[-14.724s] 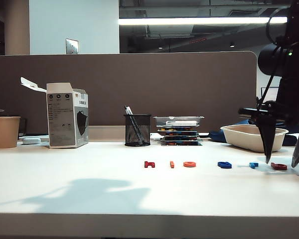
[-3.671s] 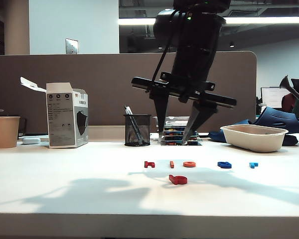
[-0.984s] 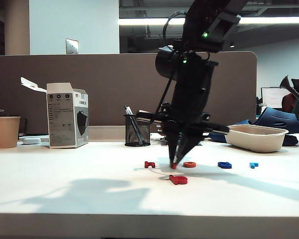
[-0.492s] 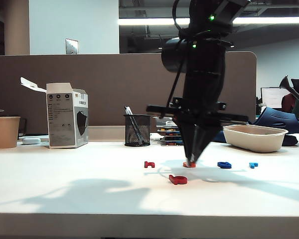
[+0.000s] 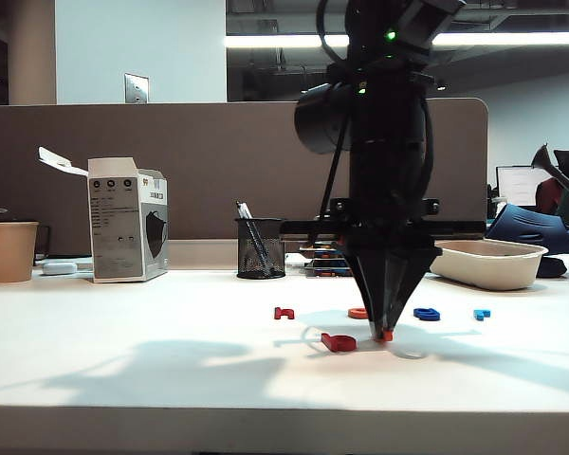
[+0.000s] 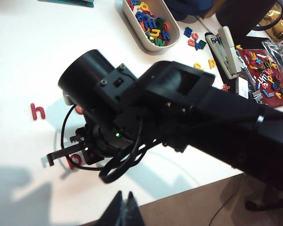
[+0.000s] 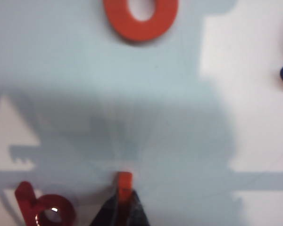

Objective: Select the appropriate letters from the row of letter magnets placed on the table to arrange into the word "big".

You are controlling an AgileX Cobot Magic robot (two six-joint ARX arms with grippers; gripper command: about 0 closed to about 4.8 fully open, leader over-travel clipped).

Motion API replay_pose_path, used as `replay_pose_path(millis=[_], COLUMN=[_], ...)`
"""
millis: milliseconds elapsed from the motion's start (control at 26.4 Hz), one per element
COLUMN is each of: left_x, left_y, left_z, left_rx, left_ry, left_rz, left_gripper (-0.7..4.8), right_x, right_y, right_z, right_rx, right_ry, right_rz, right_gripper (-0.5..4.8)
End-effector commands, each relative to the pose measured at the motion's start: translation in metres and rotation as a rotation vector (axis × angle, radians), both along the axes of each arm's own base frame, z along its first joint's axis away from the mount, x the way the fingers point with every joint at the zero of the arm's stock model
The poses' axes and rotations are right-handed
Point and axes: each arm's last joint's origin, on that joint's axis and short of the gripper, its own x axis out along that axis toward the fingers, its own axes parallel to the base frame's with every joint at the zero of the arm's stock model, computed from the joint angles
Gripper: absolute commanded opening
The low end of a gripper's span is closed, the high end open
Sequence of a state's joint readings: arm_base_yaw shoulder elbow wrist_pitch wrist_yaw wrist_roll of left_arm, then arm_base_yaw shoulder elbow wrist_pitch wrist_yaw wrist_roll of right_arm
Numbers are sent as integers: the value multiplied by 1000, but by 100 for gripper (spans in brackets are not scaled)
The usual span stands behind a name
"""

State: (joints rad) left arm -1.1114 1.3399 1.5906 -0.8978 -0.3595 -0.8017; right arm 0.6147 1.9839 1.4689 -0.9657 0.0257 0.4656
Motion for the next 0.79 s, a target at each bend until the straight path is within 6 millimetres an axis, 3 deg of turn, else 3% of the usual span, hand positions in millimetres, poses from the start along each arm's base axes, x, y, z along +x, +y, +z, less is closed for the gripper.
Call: replay_pose_path(millis=[38,303,606,795], left_x=[-1,-1,-1,-1], left_y=[1,1,1,0], left_z=[2,2,2,2], left_rx=[-11,-12,-11,-11], left_ry=[-8,-9,-9,-9], left_rz=[0,1,1,0], left_gripper=[-5,-5,-5,-5], right_x=[-5,-12,-21,-19], right_y=[4,5,1,3], right_z=[2,-2,-21,-20], right_rx=[-7,-70,-67,-49], right_ry=[0,4,42,31], right_rz=[18,28,3,3], right_gripper=[-8,-8,-3,47])
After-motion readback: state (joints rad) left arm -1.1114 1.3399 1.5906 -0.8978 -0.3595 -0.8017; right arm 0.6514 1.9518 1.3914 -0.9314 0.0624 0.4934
